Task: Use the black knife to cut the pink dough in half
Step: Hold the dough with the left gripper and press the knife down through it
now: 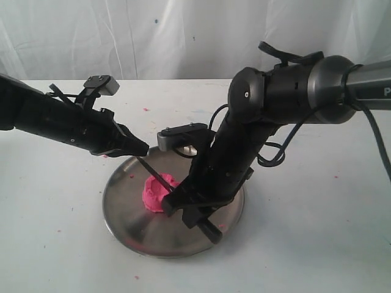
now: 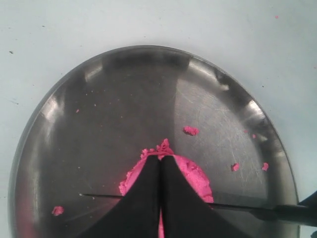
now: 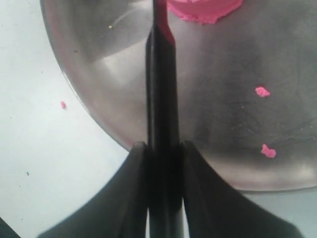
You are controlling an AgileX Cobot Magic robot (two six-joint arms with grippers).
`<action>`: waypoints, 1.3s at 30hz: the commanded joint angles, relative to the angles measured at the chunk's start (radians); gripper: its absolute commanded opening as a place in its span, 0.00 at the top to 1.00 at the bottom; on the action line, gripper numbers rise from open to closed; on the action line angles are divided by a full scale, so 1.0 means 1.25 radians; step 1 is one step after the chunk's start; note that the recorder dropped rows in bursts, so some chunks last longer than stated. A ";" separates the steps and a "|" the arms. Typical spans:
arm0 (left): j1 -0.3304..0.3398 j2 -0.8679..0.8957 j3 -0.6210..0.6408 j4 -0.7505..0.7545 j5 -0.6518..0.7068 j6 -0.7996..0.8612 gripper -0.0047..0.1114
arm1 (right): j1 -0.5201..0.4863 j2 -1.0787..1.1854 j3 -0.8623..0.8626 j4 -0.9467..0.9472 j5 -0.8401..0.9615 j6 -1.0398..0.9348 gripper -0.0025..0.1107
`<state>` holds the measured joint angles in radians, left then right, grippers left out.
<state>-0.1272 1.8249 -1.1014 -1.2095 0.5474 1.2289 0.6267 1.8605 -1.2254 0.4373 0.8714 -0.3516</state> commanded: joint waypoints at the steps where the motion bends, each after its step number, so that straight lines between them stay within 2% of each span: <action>1: -0.001 0.000 -0.004 -0.007 0.014 0.005 0.96 | -0.007 0.013 -0.007 0.008 0.001 -0.011 0.98; 33: -0.001 0.056 -0.004 -0.027 0.018 0.005 0.96 | -0.009 0.046 -0.008 -0.012 -0.038 -0.001 0.98; 39: 0.010 0.056 -0.027 -0.042 0.060 0.005 0.96 | -0.009 0.046 -0.008 -0.012 -0.034 -0.001 0.98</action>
<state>-0.1272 1.9001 -1.1181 -1.2388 0.5712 1.2302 0.6210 1.9194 -1.2254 0.4274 0.8262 -0.3516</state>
